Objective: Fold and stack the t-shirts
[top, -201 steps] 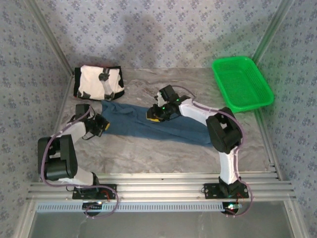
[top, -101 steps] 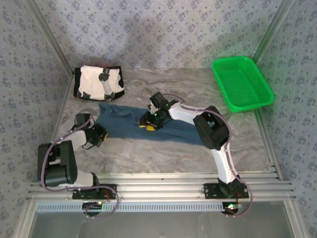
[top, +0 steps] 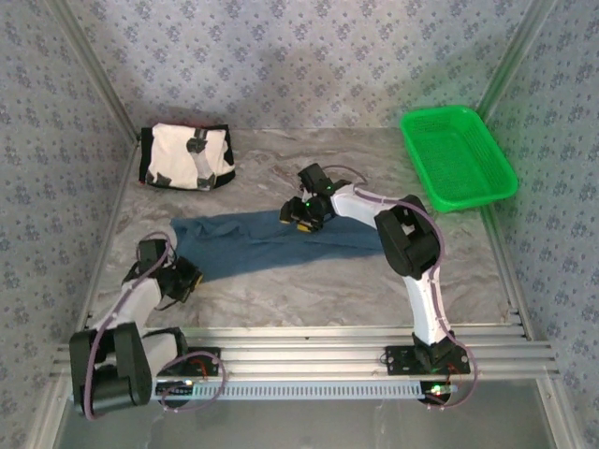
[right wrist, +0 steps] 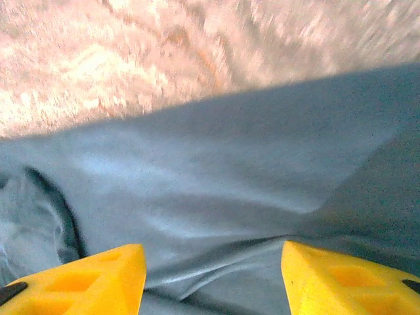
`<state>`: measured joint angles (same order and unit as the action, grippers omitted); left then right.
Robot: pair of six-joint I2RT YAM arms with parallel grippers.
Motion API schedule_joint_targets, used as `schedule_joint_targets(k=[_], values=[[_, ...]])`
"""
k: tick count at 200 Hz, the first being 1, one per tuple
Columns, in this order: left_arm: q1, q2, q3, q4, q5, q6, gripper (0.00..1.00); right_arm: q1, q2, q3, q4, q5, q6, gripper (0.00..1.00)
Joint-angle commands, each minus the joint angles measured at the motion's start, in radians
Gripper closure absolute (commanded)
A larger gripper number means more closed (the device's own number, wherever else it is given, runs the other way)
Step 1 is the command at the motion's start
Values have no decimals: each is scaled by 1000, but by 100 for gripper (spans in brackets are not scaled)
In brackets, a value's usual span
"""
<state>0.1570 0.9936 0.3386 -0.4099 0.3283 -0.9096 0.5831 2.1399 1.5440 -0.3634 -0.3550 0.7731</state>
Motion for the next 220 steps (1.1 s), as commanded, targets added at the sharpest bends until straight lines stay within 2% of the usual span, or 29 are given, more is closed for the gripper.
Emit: schedule_joint_targets(k=[1, 21, 36, 55, 72, 95, 112, 151, 186, 220], values=[[5, -163, -1, -246, 12, -37, 95, 22, -55, 51, -27, -6, -58, 41], [4, -325, 69, -309, 18, -114, 88, 75, -56, 86, -8, -125, -35, 44], [4, -333, 121, -302, 24, -135, 83, 131, 4, 156, 25, -215, -1, 46], [8, -229, 206, -285, 5, -68, 76, 203, 125, 336, -24, -288, -28, 48], [35, -93, 268, -220, 34, 6, 72, 245, 227, 514, -114, -291, -79, 51], [74, 75, 339, -179, 68, 63, 78, 261, 349, 649, -140, -350, -64, 60], [98, 137, 357, -161, 60, 80, 84, 270, 380, 666, -91, -407, -21, 65], [135, 232, 288, -45, 66, 65, 89, 296, 373, 584, -33, -430, 36, 65], [139, 263, 244, 25, 73, 61, 89, 305, 424, 586, 40, -354, 120, 63], [139, 257, 184, 19, 66, 83, 90, 261, 489, 602, 195, -262, 245, 61]])
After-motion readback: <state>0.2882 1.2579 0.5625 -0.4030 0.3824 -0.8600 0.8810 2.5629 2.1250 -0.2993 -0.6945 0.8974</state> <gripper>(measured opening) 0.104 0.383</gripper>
